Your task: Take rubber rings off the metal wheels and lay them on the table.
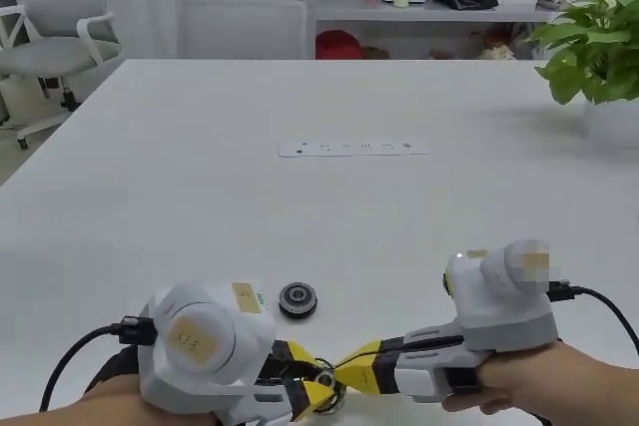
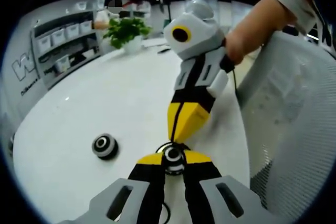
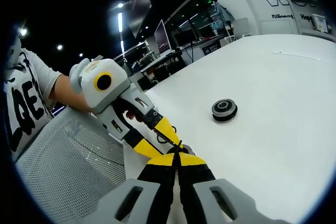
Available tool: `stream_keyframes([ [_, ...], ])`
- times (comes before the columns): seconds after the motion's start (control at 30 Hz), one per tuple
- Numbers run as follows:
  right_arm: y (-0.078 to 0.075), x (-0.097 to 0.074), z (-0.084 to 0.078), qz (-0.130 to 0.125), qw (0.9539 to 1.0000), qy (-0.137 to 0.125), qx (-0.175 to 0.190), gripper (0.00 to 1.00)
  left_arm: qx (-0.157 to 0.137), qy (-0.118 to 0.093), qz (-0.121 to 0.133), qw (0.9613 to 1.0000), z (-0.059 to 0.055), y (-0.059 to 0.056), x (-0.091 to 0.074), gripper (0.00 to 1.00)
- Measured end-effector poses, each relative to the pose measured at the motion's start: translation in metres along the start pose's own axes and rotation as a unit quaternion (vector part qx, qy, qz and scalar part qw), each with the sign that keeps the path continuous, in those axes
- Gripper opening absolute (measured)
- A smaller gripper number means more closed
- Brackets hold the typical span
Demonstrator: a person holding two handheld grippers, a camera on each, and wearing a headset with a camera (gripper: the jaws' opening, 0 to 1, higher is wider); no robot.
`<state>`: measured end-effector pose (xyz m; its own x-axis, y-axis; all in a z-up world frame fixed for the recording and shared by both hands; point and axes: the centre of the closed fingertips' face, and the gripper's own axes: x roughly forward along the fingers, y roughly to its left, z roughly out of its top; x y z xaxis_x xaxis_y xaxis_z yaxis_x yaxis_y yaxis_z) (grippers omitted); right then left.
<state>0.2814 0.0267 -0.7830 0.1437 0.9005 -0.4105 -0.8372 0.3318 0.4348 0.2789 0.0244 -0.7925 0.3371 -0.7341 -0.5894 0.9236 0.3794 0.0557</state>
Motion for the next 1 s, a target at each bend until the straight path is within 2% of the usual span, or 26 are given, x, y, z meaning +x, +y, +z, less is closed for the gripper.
stream_keyframes([
  [0.2, -0.002, -0.001, -0.002, -0.005, 0.9999, 0.005, -0.01, 0.0, -0.022, -0.013, -0.013, 0.9996, 0.001, 0.0, -0.001, 0.15],
  [0.3, -0.002, -0.001, -0.001, -0.007, 0.9999, 0.005, -0.014, 0.0, -0.028, -0.015, -0.026, 0.9992, 0.002, -0.005, -0.001, 0.25],
  [0.43, -0.002, -0.001, 0.0, -0.007, 0.9999, 0.005, -0.015, 0.0, -0.028, -0.015, -0.032, 0.999, 0.002, -0.007, -0.002, 0.27],
  [0.6, -0.004, -0.003, 0.002, -0.009, 0.9999, 0.001, -0.015, 0.0, -0.036, -0.023, -0.043, 0.9982, 0.009, -0.009, -0.009, 0.33],
  [0.83, -0.005, -0.005, 0.007, -0.011, 0.9998, -0.007, -0.012, 0.0, -0.051, -0.044, -0.038, 0.997, 0.018, -0.004, -0.022, 0.37],
  [1.0, -0.002, -0.005, 0.011, -0.008, 0.9998, -0.013, -0.01, 0.0, -0.051, -0.047, -0.035, 0.997, 0.016, -0.003, -0.033, 0.42],
])
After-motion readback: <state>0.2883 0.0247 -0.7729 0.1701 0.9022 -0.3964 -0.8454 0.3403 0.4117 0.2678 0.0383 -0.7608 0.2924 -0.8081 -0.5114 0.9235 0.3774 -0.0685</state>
